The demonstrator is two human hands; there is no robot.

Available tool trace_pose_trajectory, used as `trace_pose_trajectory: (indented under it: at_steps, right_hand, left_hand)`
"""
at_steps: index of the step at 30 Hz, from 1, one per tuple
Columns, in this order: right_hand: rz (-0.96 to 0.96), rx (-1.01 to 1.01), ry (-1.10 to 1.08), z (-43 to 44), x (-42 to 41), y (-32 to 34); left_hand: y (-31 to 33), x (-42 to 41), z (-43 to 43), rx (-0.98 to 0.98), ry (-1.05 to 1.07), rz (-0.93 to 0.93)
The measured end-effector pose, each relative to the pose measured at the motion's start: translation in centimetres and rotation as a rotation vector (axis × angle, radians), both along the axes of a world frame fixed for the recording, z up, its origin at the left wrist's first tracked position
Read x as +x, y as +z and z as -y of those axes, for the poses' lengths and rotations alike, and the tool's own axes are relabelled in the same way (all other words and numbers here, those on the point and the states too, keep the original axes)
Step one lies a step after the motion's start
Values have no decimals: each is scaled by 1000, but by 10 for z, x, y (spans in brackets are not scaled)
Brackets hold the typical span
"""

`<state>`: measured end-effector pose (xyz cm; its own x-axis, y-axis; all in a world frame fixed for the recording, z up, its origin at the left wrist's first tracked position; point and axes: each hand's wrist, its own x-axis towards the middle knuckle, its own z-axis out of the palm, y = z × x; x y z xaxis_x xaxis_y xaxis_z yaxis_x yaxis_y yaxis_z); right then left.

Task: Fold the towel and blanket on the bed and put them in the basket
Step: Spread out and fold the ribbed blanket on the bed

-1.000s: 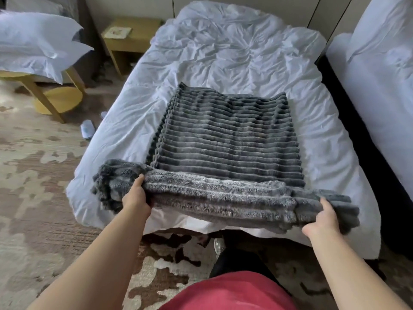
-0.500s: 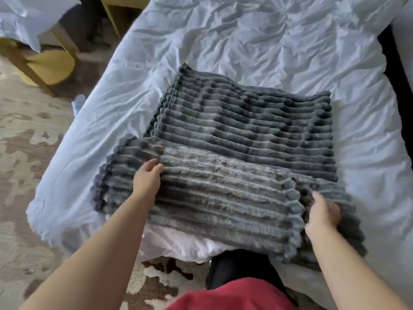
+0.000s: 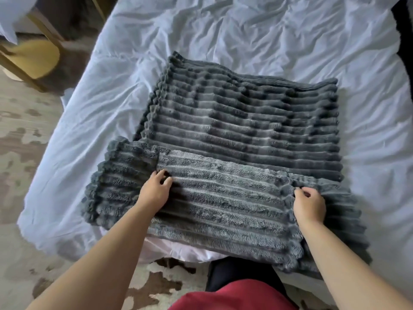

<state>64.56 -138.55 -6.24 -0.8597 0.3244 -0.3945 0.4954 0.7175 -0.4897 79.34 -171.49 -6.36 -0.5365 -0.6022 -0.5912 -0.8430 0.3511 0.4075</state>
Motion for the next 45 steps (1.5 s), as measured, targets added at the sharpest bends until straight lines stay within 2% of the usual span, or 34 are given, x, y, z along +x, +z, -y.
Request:
trace_pose_trajectory:
  at_steps: [5,9,11,12,14,16,18,20,24,27,31,36,39,45]
  right_hand:
    - [-160,-137,-110,-12,37,22]
    - [-232,-194,-197,-34,99,34]
    - [-189,-218,-255,-53,135,30]
    - [-143,-248,-313,-62,151,25]
    - [-24,-375,-507,-78,173,16]
    - [151,-634,-680,-86,185,13]
    - [266,-844,-724,-89,185,12]
    - [286,-962,-736,-90,178,9]
    - [264,-1084,-833,-81,143,-6]
    - [322,-1156,-824,-68,114,-18]
    - [377,-1029,-931,-55,87,-21]
    - [238,-1061,-1004,-53,78,-7]
    - [95,-1089,-976,-57,82,11]
    - [-12,-1041,-989,-86,132,46]
  left_hand:
    - [29,37,-5,-22,269,-278]
    - [39,89,-20,-72,361,-334]
    - [40,119,-30,-40,465,-308]
    - [40,132,-34,20,558,-288]
    - [38,150,-40,262,818,-282]
    - [35,159,-45,538,1014,-295]
    - [31,158,-47,700,1105,-328]
    - [23,149,-47,759,1181,-378]
    - [3,118,-42,825,1257,-429]
    - [-14,92,-34,894,1267,-445]
    - [-20,70,-29,979,1367,-454]
    - [-2,63,-24,941,1415,-418]
    - [15,68,-29,926,1372,-481]
    - [62,111,-47,829,1259,-518]
